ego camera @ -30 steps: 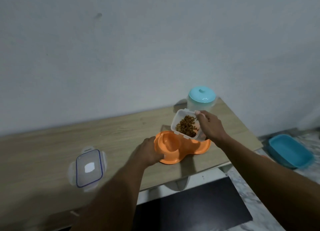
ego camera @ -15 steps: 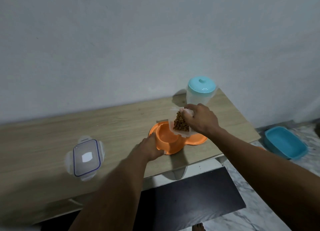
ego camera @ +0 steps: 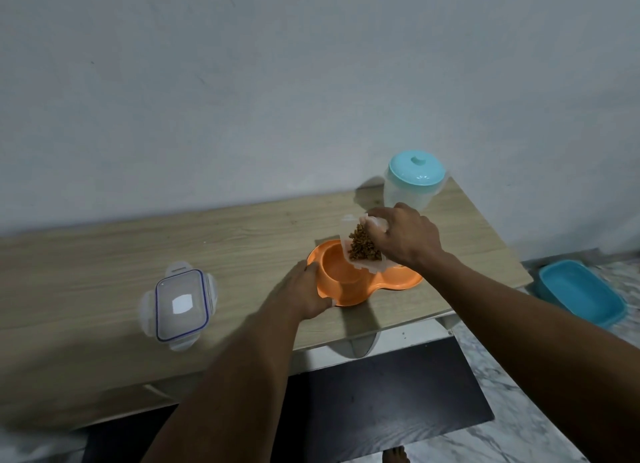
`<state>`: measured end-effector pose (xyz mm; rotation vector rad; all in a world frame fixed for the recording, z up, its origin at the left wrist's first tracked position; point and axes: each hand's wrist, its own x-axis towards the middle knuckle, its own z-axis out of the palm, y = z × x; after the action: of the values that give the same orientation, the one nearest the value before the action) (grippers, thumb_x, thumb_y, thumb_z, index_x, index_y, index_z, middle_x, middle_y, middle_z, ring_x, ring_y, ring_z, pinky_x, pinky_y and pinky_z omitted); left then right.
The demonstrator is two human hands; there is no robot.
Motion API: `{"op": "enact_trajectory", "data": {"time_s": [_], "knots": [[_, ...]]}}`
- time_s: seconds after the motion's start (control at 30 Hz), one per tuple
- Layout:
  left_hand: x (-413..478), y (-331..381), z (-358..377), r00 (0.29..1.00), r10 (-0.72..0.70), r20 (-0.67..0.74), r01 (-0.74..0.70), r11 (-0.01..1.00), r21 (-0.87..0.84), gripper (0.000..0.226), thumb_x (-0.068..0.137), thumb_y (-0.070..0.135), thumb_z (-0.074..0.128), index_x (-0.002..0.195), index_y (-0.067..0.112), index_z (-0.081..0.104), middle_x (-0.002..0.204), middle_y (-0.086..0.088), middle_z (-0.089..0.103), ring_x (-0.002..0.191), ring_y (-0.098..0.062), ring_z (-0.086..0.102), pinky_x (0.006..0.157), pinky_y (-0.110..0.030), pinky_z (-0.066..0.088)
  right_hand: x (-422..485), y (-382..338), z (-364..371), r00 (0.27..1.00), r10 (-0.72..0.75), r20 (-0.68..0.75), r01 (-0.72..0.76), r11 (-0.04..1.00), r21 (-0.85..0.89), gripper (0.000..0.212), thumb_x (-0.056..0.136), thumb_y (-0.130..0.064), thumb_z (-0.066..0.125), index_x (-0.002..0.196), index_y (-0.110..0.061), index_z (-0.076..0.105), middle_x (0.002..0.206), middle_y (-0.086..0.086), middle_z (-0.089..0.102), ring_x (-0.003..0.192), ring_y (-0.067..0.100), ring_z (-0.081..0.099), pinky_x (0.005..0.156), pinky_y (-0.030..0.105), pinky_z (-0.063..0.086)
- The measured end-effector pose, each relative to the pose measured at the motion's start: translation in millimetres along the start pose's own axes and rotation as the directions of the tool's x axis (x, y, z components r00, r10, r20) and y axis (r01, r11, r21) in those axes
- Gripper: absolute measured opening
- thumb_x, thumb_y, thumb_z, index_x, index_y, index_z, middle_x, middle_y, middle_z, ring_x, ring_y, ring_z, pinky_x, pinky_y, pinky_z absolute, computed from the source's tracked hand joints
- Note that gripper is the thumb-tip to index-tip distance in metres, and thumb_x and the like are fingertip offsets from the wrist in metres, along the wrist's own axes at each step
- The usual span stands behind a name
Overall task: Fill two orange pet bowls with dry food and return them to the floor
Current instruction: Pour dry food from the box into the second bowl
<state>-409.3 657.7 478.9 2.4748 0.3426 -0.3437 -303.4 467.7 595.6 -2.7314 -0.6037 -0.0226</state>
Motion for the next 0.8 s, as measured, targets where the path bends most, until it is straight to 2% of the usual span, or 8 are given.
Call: {"op": "enact_trajectory", "data": {"time_s": [0.1,0.27,0.6,0.8], "knots": [[-2,-2,-1,1.000,-0.003,0.030,0.003,1.000,-0.004,0.104,0.051,0.068,0.069,0.143,0.034,0.036,0.137,0.002,0.051,0.122,-0.024,0.055,0.098,-0.049,0.050,0,-2,0,1.000,-0.008,0.005,0.009,1.000,-0.023,0.048,0.095,-0.063,0.043,0.127,-0.034,0.064,0.122,0.007,0.063,0.104,0.031,0.063,0.075,0.038,0.046],[-5,5,-8,0.999,0.008,0.051,-0.007,1.000,-0.020,0.096,0.062,0.054,0.078,0.144,0.029,0.036,0.137,-0.003,0.053,0.121,-0.027,0.055,0.100,-0.049,0.048,0,-3,1,1.000,-0.011,0.014,0.012,0.999,-0.034,0.048,0.094,-0.064,0.043,0.127,-0.036,0.064,0.122,0.007,0.062,0.105,0.033,0.064,0.077,0.040,0.047],[-7,11,-15,0.994,-0.021,0.109,0.024,0.999,-0.025,0.102,0.059,0.055,0.079,0.147,0.035,0.030,0.140,-0.004,0.051,0.124,-0.028,0.054,0.103,-0.050,0.046,0,-2,0,0.999,-0.044,0.001,0.044,0.996,-0.078,0.048,0.095,-0.063,0.043,0.128,-0.035,0.063,0.125,0.008,0.061,0.106,0.032,0.063,0.075,0.038,0.044],[-7,14,-18,0.988,-0.056,0.144,0.062,0.998,-0.034,0.098,0.057,0.056,0.078,0.142,0.038,0.034,0.137,-0.002,0.054,0.121,-0.027,0.055,0.103,-0.049,0.046,1,-4,1,0.999,-0.045,-0.004,0.045,0.997,-0.070,0.049,0.096,-0.063,0.042,0.129,-0.034,0.063,0.123,0.007,0.061,0.105,0.031,0.063,0.071,0.035,0.040]]}}
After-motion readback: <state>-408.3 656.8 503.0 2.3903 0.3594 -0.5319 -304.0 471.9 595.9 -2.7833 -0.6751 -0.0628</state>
